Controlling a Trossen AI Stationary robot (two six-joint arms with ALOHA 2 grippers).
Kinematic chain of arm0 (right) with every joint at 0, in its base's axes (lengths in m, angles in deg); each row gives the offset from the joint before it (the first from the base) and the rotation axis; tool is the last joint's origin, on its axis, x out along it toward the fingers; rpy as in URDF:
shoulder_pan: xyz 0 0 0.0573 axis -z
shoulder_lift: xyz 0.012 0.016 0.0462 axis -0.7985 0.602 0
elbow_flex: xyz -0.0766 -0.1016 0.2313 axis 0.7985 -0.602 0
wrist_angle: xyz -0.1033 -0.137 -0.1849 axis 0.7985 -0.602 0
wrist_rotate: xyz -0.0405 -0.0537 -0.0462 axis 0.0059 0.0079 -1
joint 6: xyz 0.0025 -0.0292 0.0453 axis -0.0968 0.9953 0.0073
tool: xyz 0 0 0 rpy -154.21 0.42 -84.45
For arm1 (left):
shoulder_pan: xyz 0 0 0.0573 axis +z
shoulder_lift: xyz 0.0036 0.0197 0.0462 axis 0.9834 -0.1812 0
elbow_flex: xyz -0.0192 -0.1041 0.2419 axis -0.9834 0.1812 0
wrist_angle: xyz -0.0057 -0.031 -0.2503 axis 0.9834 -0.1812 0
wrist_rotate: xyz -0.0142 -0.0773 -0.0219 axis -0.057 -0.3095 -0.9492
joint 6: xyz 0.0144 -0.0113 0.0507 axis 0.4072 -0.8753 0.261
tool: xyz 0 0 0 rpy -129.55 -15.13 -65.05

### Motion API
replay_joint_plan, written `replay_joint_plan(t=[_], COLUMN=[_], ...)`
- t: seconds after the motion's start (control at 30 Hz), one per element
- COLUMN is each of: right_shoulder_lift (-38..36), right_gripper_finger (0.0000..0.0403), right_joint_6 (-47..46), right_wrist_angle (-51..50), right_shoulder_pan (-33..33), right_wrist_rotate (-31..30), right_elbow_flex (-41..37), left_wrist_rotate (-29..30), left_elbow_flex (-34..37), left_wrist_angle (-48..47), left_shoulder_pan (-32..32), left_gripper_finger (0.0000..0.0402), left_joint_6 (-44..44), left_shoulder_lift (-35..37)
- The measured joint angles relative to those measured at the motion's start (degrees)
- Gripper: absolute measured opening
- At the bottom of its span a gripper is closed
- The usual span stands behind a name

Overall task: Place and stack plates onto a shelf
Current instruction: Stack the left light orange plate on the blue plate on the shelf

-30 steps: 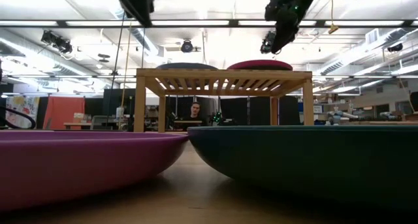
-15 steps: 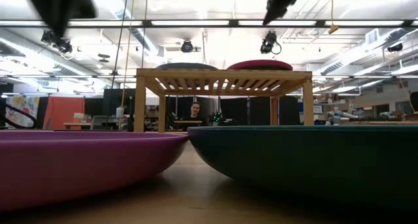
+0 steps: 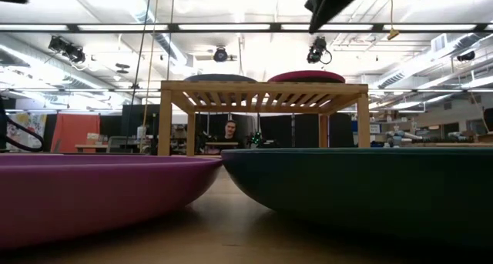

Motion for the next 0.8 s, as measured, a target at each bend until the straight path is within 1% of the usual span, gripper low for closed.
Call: replay_joint_plan(t=[0.07,0.2,0.33,0.57,0.67,0.8], right_shoulder_lift=[-0.9,-2.9,-5.3,-9.4,-10.9,-12.2], right_gripper_finger=[0.0105,0.0105,0.0105,0.0105,0.0105,0.0105], right_joint_6=[-2.0,-5.9,-9.8,-14.4,-15.8,-17.4], right_wrist_angle=[1.5,4.6,6.3,7.3,9.3,12.0], right_shoulder_pan=[-1.7,-4.8,-7.5,-10.7,-11.5,-12.7], right_wrist_rotate=[-1.0,-3.8,-5.9,-8.7,-8.8,-8.7], right_elbow_flex=[-3.3,-9.2,-13.7,-19.4,-21.6,-24.0], left_wrist_rotate=[0.7,3.9,6.1,5.5,5.2,2.8], left_elbow_flex=[0.0,0.0,0.0,0.0,0.0,0.0], left_wrist_angle=[0.1,0.1,0.2,0.2,0.2,0.2], left_shoulder_pan=[-1.6,-4.5,-6.5,-8.4,-8.6,-8.6], left_gripper_finger=[0.0117,0.0117,0.0117,0.0117,0.0117,0.0117], left_joint_6=[-1.4,-1.7,-1.6,-1.3,-1.3,-1.3], left_shoulder_lift=[0.0,-0.1,-1.8,-6.6,-8.8,-11.6])
